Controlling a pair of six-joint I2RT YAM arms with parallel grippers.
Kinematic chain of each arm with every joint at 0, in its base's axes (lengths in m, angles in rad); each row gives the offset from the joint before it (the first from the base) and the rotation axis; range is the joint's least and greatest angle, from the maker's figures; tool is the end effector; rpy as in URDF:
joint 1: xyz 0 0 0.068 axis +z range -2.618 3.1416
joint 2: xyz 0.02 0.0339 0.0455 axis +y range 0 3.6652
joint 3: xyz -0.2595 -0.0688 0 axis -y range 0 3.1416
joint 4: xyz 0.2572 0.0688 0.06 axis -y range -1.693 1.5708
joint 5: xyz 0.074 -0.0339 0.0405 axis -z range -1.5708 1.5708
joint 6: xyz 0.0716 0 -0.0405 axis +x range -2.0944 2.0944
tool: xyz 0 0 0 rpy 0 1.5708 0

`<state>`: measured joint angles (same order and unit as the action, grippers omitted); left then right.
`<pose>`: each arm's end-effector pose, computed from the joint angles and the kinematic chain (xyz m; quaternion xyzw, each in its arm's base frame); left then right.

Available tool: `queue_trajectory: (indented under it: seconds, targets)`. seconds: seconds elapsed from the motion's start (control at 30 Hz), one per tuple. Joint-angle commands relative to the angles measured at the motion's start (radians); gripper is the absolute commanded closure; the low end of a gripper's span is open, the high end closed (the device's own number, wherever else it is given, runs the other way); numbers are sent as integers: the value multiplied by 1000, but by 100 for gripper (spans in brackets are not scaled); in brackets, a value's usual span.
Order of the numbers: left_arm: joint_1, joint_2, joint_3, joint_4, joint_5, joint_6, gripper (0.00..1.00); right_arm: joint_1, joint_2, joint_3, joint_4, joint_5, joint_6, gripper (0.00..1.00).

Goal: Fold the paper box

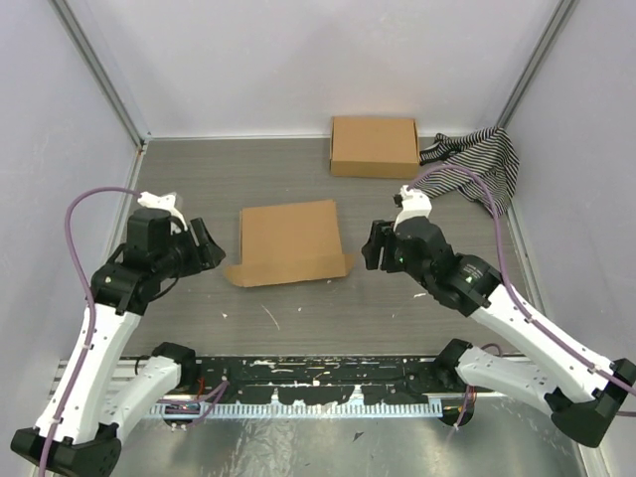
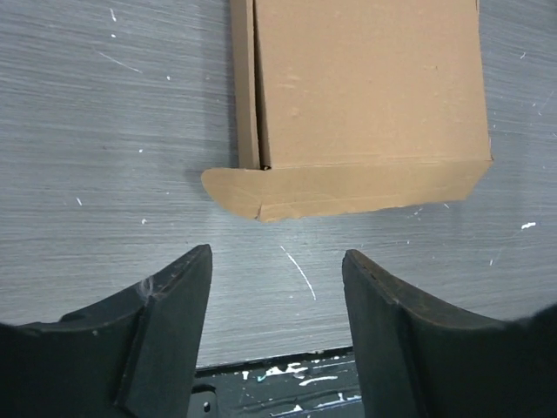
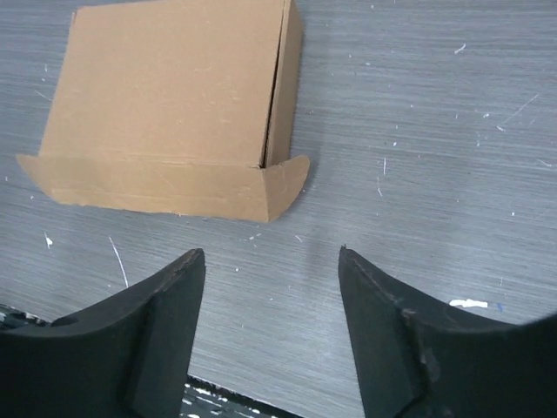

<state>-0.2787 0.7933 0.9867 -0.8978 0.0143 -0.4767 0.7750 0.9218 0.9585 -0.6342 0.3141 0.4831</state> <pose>0.1822 -0.0532 0.3125 -0.0867 0.9035 -0.1608 0.3878 0.1837 0.1490 0.3097 -0.0546 0.8744 0.1600 0.4548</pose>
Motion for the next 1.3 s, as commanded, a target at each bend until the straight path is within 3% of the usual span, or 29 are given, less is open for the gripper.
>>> queue_trajectory:
  seconds: [0.0,0.23,0.4,0.53,0.8,1.0,1.27]
  targets:
    - [-3,57,-12,29,57,-41,31,0,95,49,-40,-33,28,30]
    - [-2,289,18,57,84,0,30,-10,359,169,30,-86,5,28]
    - [-2,380,20,58,113,33,29,-55,442,177,55,-220,-8,17]
    - [-3,375,-32,97,126,40,28,-58,460,117,98,-257,-48,0]
    - [-2,361,-128,217,126,39,23,-64,520,66,182,-255,-123,0]
    - [-2,420,-89,254,103,34,21,-70,562,43,232,-247,-152,0]
    - [-3,551,-79,276,142,7,21,-75,587,-6,313,-346,-174,0]
